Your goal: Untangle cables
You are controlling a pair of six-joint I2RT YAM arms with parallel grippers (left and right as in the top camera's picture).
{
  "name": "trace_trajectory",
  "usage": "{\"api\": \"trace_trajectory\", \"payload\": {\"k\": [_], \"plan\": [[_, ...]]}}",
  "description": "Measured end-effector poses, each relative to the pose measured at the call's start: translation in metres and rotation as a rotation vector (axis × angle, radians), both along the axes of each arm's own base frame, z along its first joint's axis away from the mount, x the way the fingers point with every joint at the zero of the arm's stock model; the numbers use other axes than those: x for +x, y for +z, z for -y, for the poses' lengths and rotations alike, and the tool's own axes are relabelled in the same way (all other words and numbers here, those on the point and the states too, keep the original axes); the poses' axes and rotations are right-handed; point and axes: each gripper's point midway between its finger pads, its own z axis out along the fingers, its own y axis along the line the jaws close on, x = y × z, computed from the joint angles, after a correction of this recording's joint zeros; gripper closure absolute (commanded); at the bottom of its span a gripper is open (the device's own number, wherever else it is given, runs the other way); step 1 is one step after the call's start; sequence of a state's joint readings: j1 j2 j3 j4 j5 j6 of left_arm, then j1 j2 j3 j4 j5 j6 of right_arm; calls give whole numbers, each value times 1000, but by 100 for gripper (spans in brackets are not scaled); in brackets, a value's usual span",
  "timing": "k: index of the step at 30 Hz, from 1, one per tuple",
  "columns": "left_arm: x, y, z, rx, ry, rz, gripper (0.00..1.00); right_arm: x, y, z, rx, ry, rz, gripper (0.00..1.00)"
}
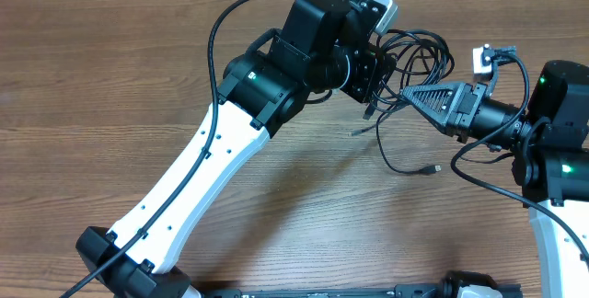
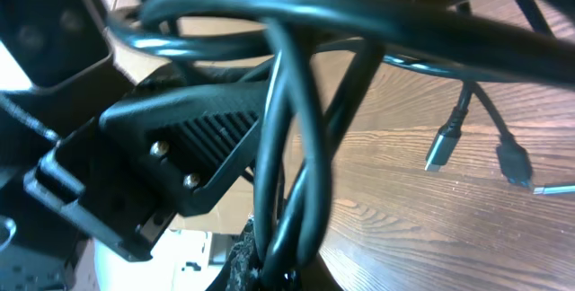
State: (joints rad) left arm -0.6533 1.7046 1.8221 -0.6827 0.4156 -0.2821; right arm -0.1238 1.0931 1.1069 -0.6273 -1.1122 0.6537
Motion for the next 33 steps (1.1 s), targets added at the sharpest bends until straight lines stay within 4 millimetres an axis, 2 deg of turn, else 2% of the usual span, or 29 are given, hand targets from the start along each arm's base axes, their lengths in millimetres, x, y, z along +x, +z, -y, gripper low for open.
{"api": "trace_trajectory", "payload": {"k": [11, 21, 27, 33], "plan": [[7, 9, 2, -135, 154, -192, 96, -12, 9, -12, -21, 123, 152, 96], [19, 0, -10, -252, 444, -467, 96, -24, 7, -40, -80, 245, 284, 96], [28, -2, -19, -339, 613, -592, 96, -21, -1, -41, -120, 229, 275, 96], [35, -3, -25, -441, 768, -711, 96, -22, -15, -41, -145, 202, 181, 96]]}}
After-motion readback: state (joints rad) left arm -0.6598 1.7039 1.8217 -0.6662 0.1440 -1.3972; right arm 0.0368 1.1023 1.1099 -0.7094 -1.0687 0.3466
